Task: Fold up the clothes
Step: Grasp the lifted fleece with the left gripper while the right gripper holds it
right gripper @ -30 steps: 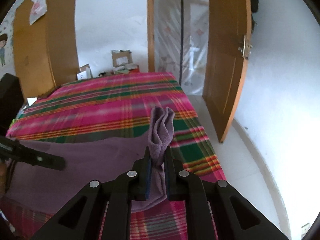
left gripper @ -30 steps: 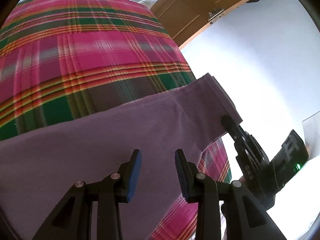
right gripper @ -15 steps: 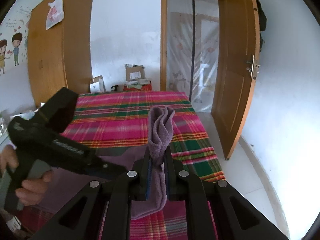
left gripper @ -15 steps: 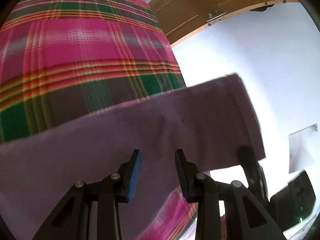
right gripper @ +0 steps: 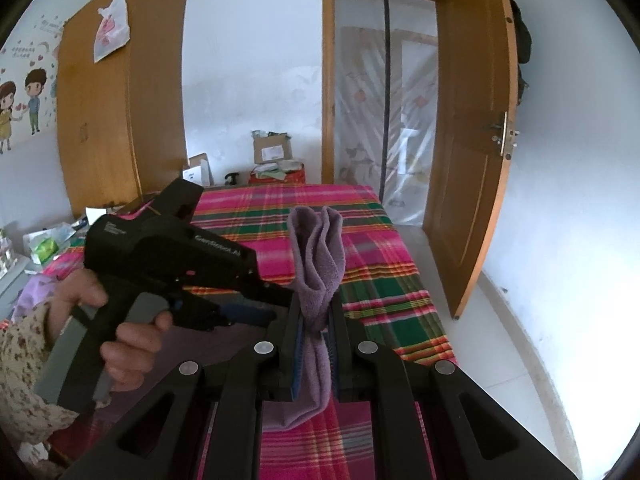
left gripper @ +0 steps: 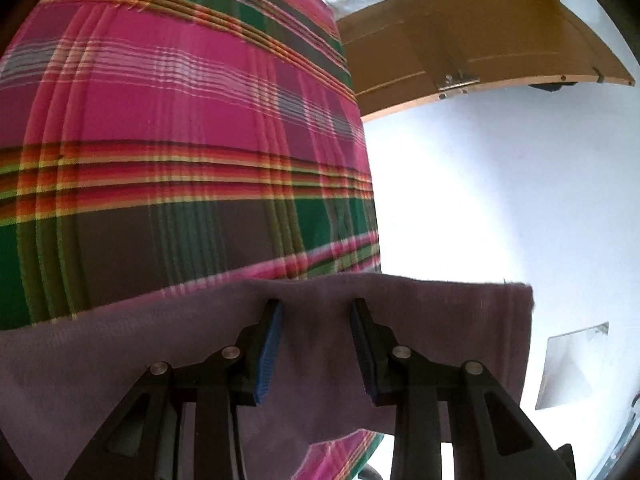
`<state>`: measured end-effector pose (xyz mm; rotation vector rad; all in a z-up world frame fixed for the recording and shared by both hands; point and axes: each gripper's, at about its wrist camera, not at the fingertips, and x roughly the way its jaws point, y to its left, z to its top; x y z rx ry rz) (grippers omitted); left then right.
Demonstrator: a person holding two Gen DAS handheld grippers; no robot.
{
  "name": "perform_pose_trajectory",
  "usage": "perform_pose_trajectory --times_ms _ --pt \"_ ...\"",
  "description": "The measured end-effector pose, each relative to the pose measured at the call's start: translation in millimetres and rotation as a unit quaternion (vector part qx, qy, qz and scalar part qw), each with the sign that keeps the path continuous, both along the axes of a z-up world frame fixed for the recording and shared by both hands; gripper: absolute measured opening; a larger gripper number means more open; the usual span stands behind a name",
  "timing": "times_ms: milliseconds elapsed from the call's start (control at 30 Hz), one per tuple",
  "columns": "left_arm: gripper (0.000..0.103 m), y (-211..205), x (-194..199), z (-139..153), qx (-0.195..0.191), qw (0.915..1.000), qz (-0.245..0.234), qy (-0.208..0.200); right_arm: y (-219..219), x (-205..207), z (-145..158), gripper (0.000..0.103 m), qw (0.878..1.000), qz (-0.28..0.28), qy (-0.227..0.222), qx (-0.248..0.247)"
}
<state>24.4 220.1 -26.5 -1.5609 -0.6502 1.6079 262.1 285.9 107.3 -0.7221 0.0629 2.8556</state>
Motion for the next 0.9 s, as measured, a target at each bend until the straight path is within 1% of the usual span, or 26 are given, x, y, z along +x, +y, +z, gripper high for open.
perform_pose_trajectory --times_ms 100,233,300,567,700,800,900 --pt "0.035 0.1 -3.6 -4.7 0.006 0.9999 0.004 -0.013 -4.2 -0.4 -1.2 0.011 1.000 0.003 -0.003 -0.003" --pt "0.034 0.0 -6.1 -8.1 0.011 0.9998 0.010 -0.013 -10.1 0.0 -2.4 0.011 1.000 0.006 -0.005 -0.004" --pt "0.034 -5.2 -6.7 -5.8 0.011 0.9997 0.017 -0.009 -9.6 -1.0 -3.1 0.011 1.000 0.007 -0.006 -0.003" --pt "0.035 -39.9 -5.4 12.5 0.042 0.9983 0.040 -0.001 -26.9 -2.3 -11.9 0.011 1.000 0.020 -0.017 0.010" --pt "0.039 -51.9 1.1 21.4 0.054 0.9977 0.041 -0.001 -43.0 -2.5 -17.3 0.011 0.999 0.023 -0.020 0.041" --pt "0.042 -59.6 7.4 29.3 0.061 0.9970 0.047 0.002 -51.7 -6.4 -24.0 0.011 0.998 0.035 -0.030 0.046" --pt "0.047 -71.8 10.7 38.0 0.068 0.9967 0.041 0.015 -60.0 -11.1 -32.9 0.011 0.997 0.040 -0.040 0.052"
